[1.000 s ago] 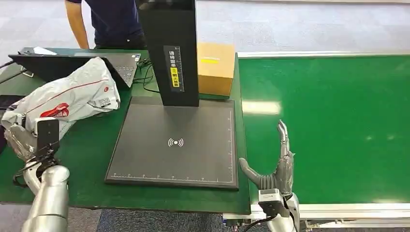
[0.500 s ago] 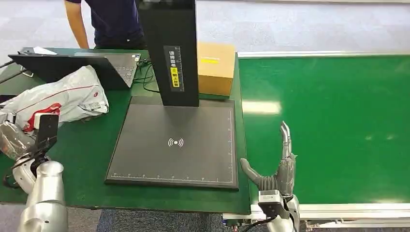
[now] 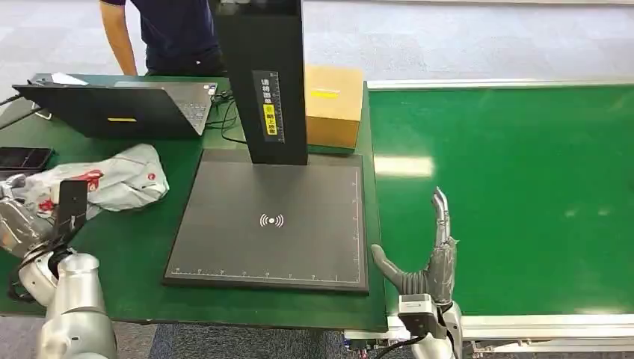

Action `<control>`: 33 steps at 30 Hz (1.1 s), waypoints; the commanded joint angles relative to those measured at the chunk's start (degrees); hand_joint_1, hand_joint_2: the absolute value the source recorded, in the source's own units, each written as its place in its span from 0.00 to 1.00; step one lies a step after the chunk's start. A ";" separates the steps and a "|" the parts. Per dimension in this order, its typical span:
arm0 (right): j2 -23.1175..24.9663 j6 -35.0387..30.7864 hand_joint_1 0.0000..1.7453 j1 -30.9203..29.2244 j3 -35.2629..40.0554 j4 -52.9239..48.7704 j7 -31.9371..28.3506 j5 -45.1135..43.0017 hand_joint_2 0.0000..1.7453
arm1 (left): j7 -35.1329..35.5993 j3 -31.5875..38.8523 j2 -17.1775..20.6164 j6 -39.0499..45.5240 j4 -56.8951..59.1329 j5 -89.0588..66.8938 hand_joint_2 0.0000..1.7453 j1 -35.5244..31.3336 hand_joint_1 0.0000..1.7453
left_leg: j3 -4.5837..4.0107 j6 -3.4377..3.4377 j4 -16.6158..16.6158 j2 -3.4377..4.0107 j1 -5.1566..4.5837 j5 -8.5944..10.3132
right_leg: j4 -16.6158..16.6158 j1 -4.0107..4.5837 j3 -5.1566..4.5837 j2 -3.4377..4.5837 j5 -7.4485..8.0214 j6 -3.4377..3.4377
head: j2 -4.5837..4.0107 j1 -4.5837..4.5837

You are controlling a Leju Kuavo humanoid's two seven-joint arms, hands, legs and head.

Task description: Moved the parcel from conveyor to table for the left to box.

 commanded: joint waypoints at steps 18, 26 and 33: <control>0.05 0.86 0.00 -0.48 -1.35 2.78 -0.98 -1.23 1.00 | 0.55 -28.15 2.19 -13.58 -8.44 39.32 1.00 8.77 0.00 | 0.11 0.01 -0.06 -0.04 0.07 0.00 | -0.11 0.08 0.18 -0.06 0.01 -0.07 | 0.00 0.00; -0.42 1.61 0.00 0.09 -1.16 2.69 -1.52 -1.87 1.00 | -6.34 -36.63 0.52 -16.50 -26.78 46.37 1.00 17.64 0.00 | 0.10 0.03 -0.04 -0.01 0.07 -0.05 | -0.10 0.07 0.17 -0.03 -0.01 -0.06 | 0.00 0.00; -0.90 1.75 0.00 -0.26 -0.52 3.64 -2.09 -2.77 1.00 | -9.30 -43.95 -0.09 -20.43 -34.03 49.03 1.00 22.49 0.00 | 0.11 0.04 -0.05 -0.07 0.04 -0.03 | -0.12 0.05 0.18 -0.09 -0.02 -0.04 | 0.00 0.00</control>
